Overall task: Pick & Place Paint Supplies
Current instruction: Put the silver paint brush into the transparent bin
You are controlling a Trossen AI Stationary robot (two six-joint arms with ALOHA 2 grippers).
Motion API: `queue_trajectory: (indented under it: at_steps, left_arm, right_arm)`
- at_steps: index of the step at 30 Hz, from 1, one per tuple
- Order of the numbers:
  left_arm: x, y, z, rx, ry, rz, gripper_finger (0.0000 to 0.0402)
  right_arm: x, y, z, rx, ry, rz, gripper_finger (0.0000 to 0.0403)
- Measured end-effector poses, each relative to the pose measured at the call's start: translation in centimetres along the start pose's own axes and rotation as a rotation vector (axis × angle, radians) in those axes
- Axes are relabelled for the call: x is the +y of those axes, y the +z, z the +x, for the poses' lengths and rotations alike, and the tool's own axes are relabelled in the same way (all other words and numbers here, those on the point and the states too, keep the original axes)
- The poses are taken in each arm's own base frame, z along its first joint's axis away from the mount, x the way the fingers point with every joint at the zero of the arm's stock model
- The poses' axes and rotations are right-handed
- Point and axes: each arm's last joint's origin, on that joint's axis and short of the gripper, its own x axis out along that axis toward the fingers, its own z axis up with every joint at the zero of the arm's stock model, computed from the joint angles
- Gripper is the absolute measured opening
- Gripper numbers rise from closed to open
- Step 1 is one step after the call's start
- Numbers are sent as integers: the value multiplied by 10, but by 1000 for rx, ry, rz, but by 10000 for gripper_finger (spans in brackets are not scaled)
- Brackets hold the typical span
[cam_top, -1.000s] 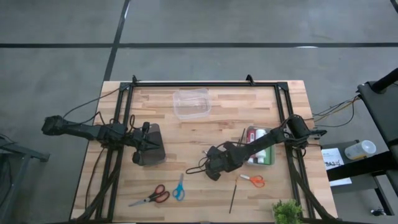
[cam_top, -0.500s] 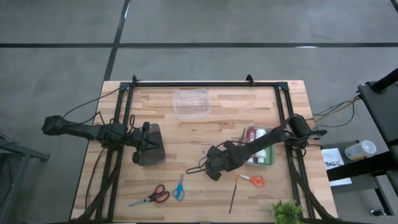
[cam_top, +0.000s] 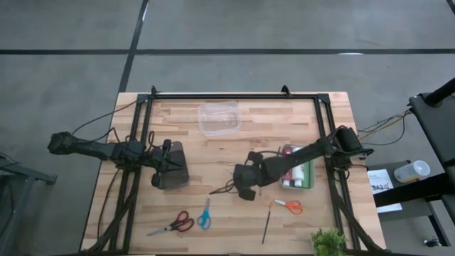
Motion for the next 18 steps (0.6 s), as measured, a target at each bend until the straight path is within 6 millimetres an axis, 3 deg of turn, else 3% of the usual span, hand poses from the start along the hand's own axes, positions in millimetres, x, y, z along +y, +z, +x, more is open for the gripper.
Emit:
queue_trajectory:
  at_steps: [11,18]
  left_arm:
    - [0,0,0,0,0,0,51]
    - [0,0,0,0,0,0,51]
  right_arm:
    - [-55,47,-13,-105,-181,-359,15]
    - [-106,75,-12,-128,-255,-403,15]
